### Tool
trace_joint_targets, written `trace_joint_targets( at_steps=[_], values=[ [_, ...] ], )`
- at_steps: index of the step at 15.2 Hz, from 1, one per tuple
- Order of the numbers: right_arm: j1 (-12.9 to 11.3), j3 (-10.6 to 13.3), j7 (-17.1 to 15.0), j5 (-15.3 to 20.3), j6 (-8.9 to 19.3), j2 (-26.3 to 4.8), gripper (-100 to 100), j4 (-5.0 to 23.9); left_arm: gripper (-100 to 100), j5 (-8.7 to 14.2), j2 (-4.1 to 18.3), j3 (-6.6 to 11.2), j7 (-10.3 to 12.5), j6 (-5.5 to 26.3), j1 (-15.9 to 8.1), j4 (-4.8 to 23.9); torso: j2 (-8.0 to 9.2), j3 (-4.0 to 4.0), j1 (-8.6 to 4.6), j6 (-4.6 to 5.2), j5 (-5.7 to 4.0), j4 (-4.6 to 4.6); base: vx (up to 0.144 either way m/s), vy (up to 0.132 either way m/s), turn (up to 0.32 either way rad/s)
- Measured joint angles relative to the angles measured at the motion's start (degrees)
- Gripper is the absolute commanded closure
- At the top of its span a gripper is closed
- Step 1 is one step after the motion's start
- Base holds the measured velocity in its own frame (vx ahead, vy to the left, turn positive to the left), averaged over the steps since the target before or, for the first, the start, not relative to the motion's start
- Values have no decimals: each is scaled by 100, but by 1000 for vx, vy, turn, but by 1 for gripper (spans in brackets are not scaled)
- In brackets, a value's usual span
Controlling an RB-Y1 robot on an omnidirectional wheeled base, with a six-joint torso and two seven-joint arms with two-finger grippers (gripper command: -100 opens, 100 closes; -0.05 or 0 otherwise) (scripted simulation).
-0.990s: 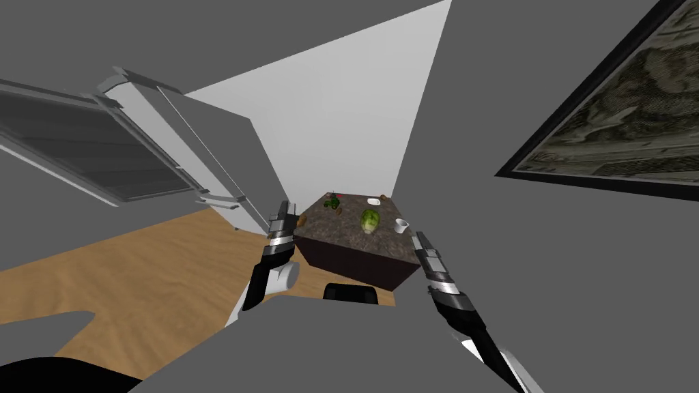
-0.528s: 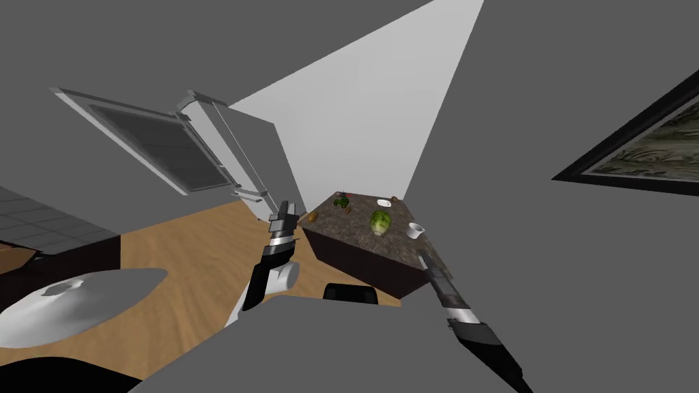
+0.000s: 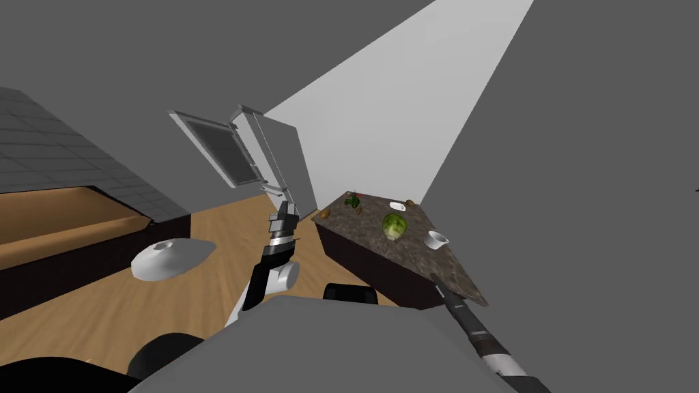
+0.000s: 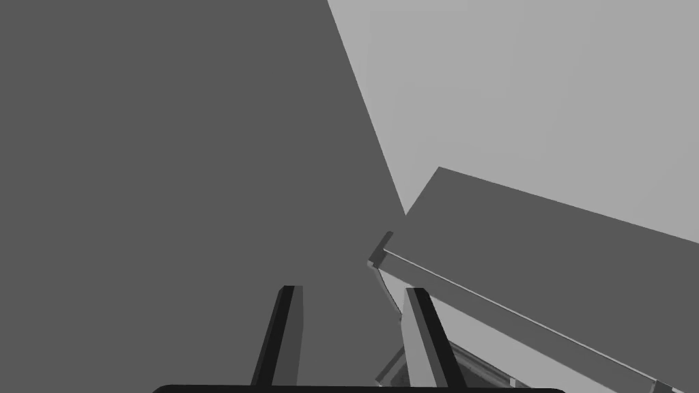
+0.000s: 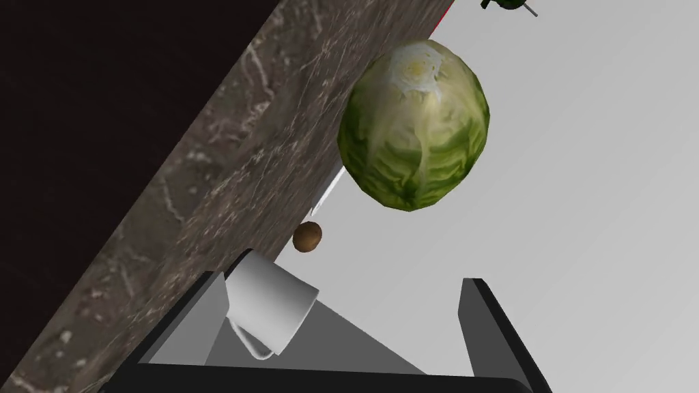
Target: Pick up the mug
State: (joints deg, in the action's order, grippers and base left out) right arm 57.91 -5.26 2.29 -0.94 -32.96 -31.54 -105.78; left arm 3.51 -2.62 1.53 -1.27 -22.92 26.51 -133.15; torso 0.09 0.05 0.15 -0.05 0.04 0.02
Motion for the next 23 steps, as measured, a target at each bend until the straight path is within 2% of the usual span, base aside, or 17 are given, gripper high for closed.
trace_joint_targets(
  at_steps=[2, 4, 8, 12, 15, 17, 19, 20, 22, 23],
  values=[
    [243, -55, -79, 8, -90, -262, -100, 341, 0, 0, 0, 0, 0, 0, 0, 0, -1, -1, 2, 0, 1, 0, 2, 67, 332],
    [454, -72, -124, 31, 5, -438, -100, 408, 0, 0, 0, 1, 0, 0, 1, 0, -1, 0, -1, 6, 1, 0, 9, 42, 219],
    [944, -132, -233, 78, 61, -905, -100, 844, 0, 0, 0, 1, 0, 0, 1, 0, -6, -4, -4, 1, 1, -1, 15, 42, 275],
    [1333, -172, -336, 109, 133, -1260, -100, 1130, 0, 0, 1, 1, 0, 0, 1, 0, -4, -3, -8, 5, -1, -1, 12, 35, 258],
    [1766, -237, -413, 140, 116, -1592, -100, 1399, 0, 0, 0, 0, 0, 0, 0, 0, -8, -5, -7, -3, 1, -2, 22, 38, 344],
    [1927, -235, -463, 166, 170, -1761, -100, 1580, 0, 0, 1, 2, 0, 0, 2, 0, -8, -5, -11, 6, -1, -1, 23, 20, 204],
    [2099, -237, -529, 186, 88, -2002, -100, 1911, 0, 0, 1, 1, 0, 0, 1, 0, -11, -6, -14, -1, -1, -2, 22, 14, 232],
    [2157, -237, -544, 195, 101, -2049, -100, 1959, 0, 0, 1, 2, 0, 0, 2, 0, -9, -5, -15, 5, -2, -1, 22, 16, 279],
    [2443, -277, -551, 227, 146, -2195, -100, 2047, 0, 0, 1, 1, 0, 0, 1, 0, -9, -6, -14, 1, 0, -2, 26, 16, 347],
    [2549, -277, -583, 242, 133, -2305, -100, 2190, 0, 0, 1, 1, 0, 0, 0, 0, -12, -7, -15, -4, -1, -2, 32, 11, 324]
  ],
)
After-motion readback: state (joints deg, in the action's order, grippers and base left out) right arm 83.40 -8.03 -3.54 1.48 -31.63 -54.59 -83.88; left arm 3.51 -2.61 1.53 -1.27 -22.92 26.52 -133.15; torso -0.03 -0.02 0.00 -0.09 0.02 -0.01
